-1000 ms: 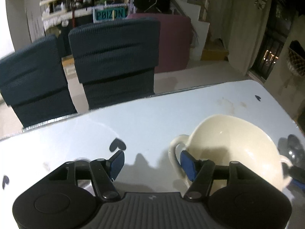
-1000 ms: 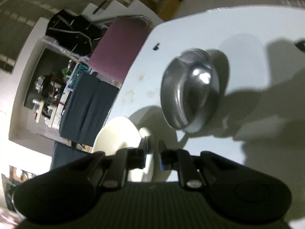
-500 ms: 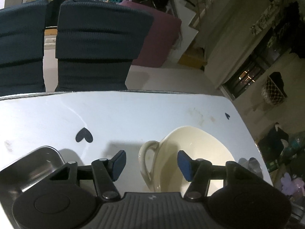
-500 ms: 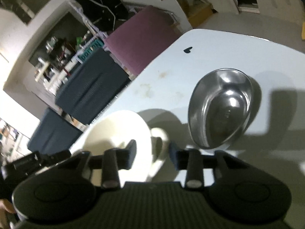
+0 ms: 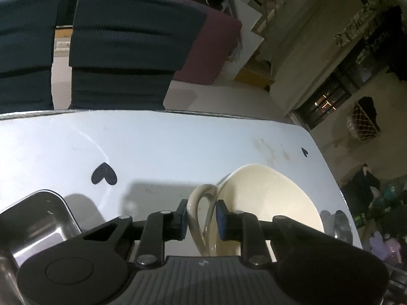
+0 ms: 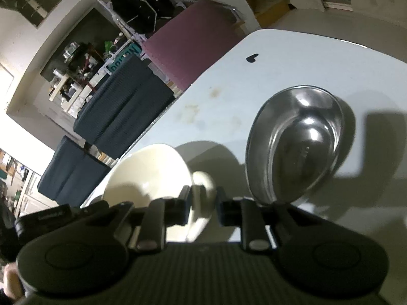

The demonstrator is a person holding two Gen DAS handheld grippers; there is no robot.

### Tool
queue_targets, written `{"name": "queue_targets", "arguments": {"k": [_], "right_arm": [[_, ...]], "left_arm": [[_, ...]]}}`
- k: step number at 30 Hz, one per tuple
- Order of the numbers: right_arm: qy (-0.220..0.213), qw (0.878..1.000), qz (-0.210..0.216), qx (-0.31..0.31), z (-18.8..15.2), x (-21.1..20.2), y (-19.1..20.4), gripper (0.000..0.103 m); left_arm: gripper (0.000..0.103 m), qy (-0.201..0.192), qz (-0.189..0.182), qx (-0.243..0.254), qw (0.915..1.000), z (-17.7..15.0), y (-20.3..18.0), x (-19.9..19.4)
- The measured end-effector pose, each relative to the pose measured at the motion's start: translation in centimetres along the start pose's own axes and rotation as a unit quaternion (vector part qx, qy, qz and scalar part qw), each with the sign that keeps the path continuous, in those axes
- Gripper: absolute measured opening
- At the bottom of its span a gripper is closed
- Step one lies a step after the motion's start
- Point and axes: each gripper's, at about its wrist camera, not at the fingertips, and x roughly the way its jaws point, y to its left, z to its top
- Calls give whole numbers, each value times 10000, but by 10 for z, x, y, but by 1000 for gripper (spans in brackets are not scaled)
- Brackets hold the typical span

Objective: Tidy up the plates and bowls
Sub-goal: 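Close the right gripper on the cream bowl rim while the left gripper grips its handle, then lift the cream bowl off the table with both grippers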

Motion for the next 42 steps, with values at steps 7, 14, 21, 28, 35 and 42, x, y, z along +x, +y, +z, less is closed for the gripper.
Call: {"name": "queue_targets", "arguments": {"k": [7, 14, 21, 28, 35, 42], "right_arm": [[55, 9999, -86, -87, 1, 1, 7, 24], [1, 9988, -156, -462, 2, 0, 12, 24], [-151, 9972, -87, -734, 3, -14, 18, 24], [-293, 9960, 156, -834, 3, -40, 21, 24], [-376, 9935, 560, -923, -6, -81, 27, 24], [-397, 9888, 1087, -937, -26, -113, 32, 23]], "left_arm": [[24, -186, 103, 345, 9992, -5, -6, 1], [23, -281, 282, 544, 9977, -14, -14, -9], [23, -461, 268, 374, 9979, -20, -17, -33], [22, -727, 337, 299, 9963, -26, -33, -77], [21, -956, 493, 181, 9940, -48, -47, -141], [20, -1195, 797, 118, 9896, -90, -57, -207]]}}
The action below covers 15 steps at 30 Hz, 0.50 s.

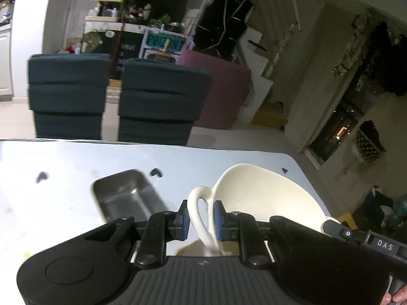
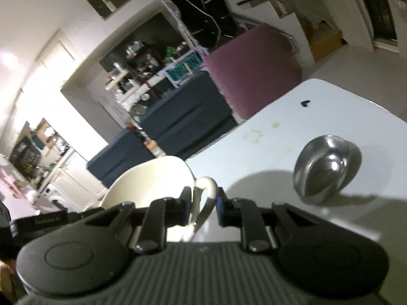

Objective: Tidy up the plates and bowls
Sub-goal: 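Lift the cream bowl off the table with both grippers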

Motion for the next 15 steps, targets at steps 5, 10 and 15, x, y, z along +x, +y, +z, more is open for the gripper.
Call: {"name": "queue_targets", "arguments": {"k": [5, 10, 15], "right_arm": [[196, 9995, 238, -78, -11, -15, 10, 23], [280, 9976, 500, -384, -23, -28, 18, 23], [484, 9961, 658, -339, -35, -38, 19, 22]], "left_arm": [[20, -113, 230, -147, 9996, -22, 9, -46], [20, -155, 355, -257, 9989, -48, 20, -83], [20, -232, 373, -466, 9979, -77, 32, -112]]}}
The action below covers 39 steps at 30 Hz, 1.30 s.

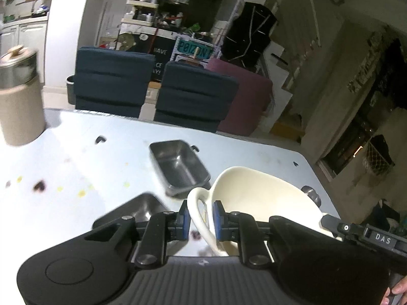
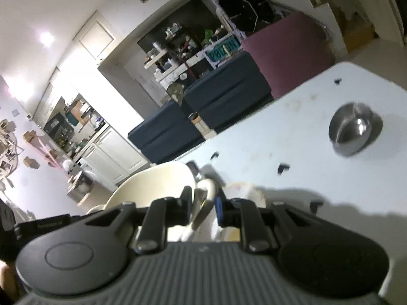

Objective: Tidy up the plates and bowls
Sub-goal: 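Lift the cream bowl off the table with both grippers, then carry the cream bowl with both grippers over the white plate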

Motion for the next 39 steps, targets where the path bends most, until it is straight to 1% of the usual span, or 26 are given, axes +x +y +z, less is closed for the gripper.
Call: {"name": "queue_targets", "arguments": {"k": [5, 11, 16, 20, 25, 28, 31, 33, 37, 38, 39], "right_arm": [[133, 9997, 123, -179, -4, -2, 8, 22], [336, 9992, 107, -203, -9, 0, 13, 22], [523, 9980, 115, -346, -14, 1, 15, 22], [810, 9959, 12, -402, -12, 11, 8, 22], [1068, 9930, -142, -492, -11, 18, 1, 22], [1213, 9914, -185, -453, -9, 23, -6, 22], [1370, 9893, -282, -416, -9, 31, -10, 23], [1443, 9882, -304, -413, -15, 32, -7, 23], [1547, 9863, -352, -460, -13, 40, -8, 23], [1579, 9857, -361, -476, -21, 39, -4, 23], [1612, 9851, -376, -476, -21, 41, -5, 23]], "left_arm": [[20, -46, 48, -183, 9998, -28, 17, -23], [19, -150, 57, -457, 9988, -60, 38, -46], [19, -154, 21, -670, 9976, -82, 53, -52], [19, 8, 10, -734, 9973, -91, 61, -46], [19, 272, 58, -780, 9966, -102, 63, -38], [20, 392, 176, -686, 9967, -106, 61, -32], [20, 491, 232, -722, 9959, -108, 63, -28], [20, 561, 236, -772, 9952, -109, 66, -26], [20, 678, 273, -867, 9936, -113, 71, -22], [20, 705, 279, -891, 9931, -114, 72, -20], [20, 736, 283, -910, 9927, -114, 73, -19]]}}
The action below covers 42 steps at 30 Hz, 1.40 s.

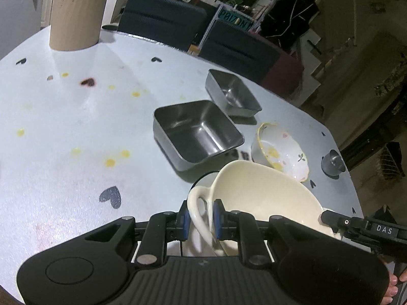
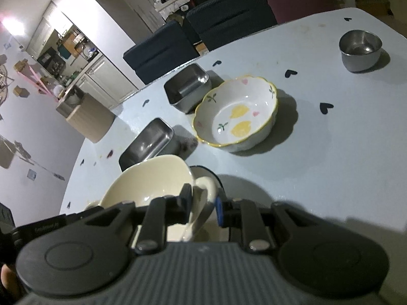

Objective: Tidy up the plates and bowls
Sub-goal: 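Carry the cream bowl with both grippers over the white plate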

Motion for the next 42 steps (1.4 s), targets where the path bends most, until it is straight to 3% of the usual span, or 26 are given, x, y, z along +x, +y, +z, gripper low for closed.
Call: {"name": "queue_targets", "arguments": {"k": [6, 42], "right_arm": [[130, 9998, -133, -27, -22, -4, 4, 23], [215, 9989, -366, -182, -21, 4, 18, 22]], "left_arm": [[21, 188, 32, -97, 9998, -2, 3, 13], [26, 299, 255, -316, 9987, -2, 12, 34]]}}
